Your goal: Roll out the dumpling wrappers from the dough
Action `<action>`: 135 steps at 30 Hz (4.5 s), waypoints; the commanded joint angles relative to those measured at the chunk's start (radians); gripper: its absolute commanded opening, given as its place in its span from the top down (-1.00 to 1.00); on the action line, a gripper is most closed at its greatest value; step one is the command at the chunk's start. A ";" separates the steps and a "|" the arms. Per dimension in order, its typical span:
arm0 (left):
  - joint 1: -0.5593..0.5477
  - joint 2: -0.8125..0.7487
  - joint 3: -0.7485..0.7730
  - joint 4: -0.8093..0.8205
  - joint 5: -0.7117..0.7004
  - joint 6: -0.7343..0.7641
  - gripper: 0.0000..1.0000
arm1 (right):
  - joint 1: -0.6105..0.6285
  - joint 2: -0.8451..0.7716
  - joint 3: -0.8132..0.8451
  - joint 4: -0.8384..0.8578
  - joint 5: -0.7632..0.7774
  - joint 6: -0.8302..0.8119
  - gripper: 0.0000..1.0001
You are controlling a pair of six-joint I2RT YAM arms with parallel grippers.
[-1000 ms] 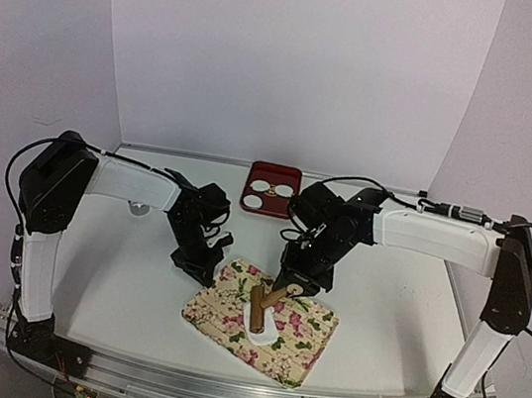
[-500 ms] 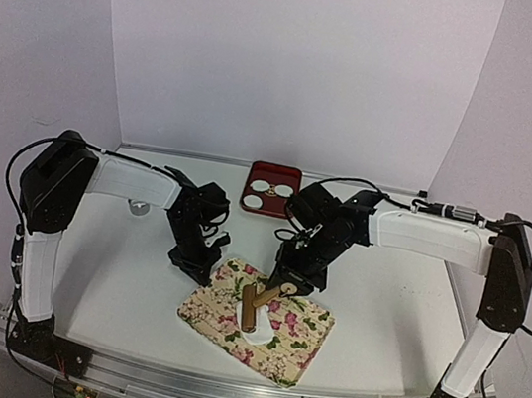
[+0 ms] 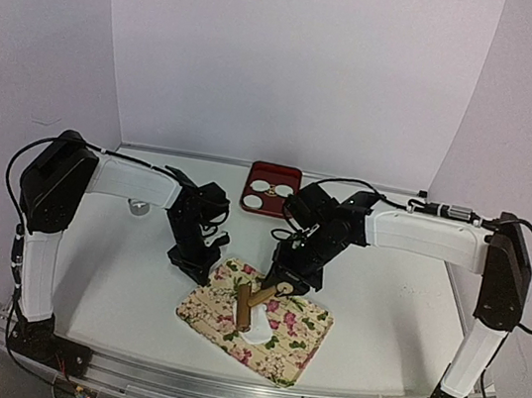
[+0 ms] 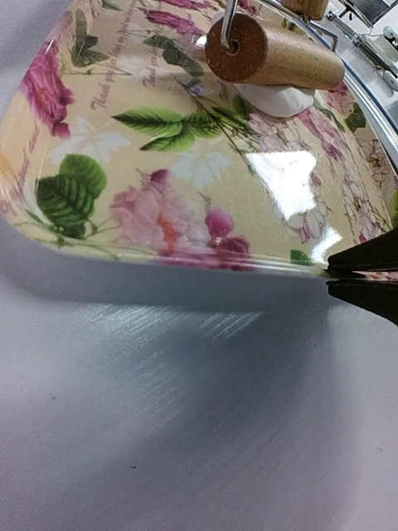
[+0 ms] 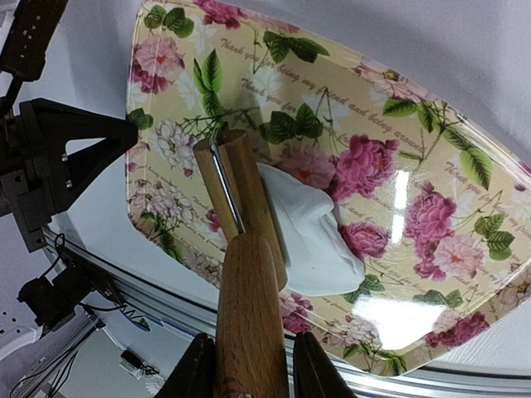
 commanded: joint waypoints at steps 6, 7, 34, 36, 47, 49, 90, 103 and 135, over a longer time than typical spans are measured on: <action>-0.023 0.059 -0.005 0.089 0.013 -0.032 1.00 | 0.052 0.271 -0.120 -0.082 0.201 0.018 1.00; -0.024 0.058 -0.004 0.088 0.013 -0.032 1.00 | 0.053 0.273 -0.117 -0.083 0.203 0.017 1.00; 0.082 0.016 -0.060 0.102 -0.033 -0.097 1.00 | -0.006 -0.204 0.099 -0.129 0.169 0.027 1.00; 0.085 0.012 -0.067 0.109 -0.035 -0.110 1.00 | -0.023 -0.227 0.062 -0.113 0.166 0.032 1.00; 0.086 0.000 -0.096 0.157 -0.002 -0.160 1.00 | -0.078 -0.275 -0.198 0.098 0.021 0.075 1.00; 0.086 0.001 -0.096 0.157 -0.004 -0.164 1.00 | -0.095 -0.290 -0.256 0.098 0.028 0.099 1.00; 0.086 -0.008 -0.106 0.165 -0.004 -0.206 1.00 | -0.233 -0.159 -0.451 0.055 0.100 -0.059 1.00; 0.086 0.008 -0.078 0.156 0.001 -0.205 1.00 | -0.261 -0.026 -0.324 0.032 0.104 -0.135 1.00; 0.086 0.000 -0.079 0.164 0.030 -0.261 1.00 | -0.299 0.198 -0.051 -0.114 0.067 -0.307 1.00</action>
